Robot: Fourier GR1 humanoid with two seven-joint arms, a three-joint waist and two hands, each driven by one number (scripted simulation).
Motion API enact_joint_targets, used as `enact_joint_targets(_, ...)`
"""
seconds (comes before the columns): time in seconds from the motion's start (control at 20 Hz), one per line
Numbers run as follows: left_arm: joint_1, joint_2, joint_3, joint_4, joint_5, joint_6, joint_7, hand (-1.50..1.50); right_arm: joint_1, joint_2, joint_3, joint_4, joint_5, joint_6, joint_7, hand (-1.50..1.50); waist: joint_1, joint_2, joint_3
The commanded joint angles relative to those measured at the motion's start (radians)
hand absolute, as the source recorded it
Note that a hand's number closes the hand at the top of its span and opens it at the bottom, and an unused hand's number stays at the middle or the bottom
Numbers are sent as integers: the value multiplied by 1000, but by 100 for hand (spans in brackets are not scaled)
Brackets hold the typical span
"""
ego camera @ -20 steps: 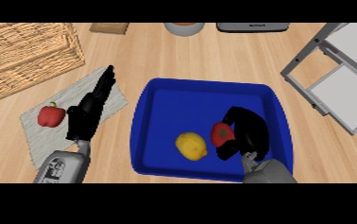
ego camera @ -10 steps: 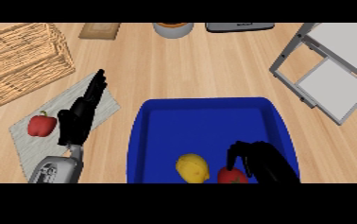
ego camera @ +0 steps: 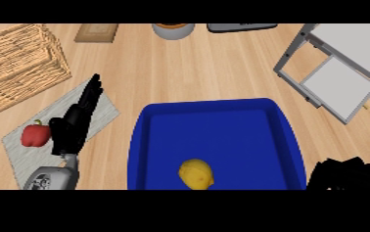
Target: Pick the tomato from the tray and place it in the tiered shelf
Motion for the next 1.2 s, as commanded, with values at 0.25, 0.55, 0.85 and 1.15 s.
enact_joint_targets(0.25,15,11,1,-10,2,-21,-27,0,128,-105,-622,7,-415,90,-143,150,23,4,-3)
enact_joint_targets(0.55,1,-32,-59,-36,-35,-5,5,0,93,-206,-1003,243,-632,252,-185,150,64,11,-4)
enact_joint_targets(0.85,-15,-40,-61,8,-50,-26,-43,0,16,-278,-1159,444,-731,395,-132,150,99,21,-4)
enact_joint_targets(1.15,-80,-51,-41,12,-45,-40,20,0,-175,-380,-1077,523,-681,313,18,150,112,23,-4)
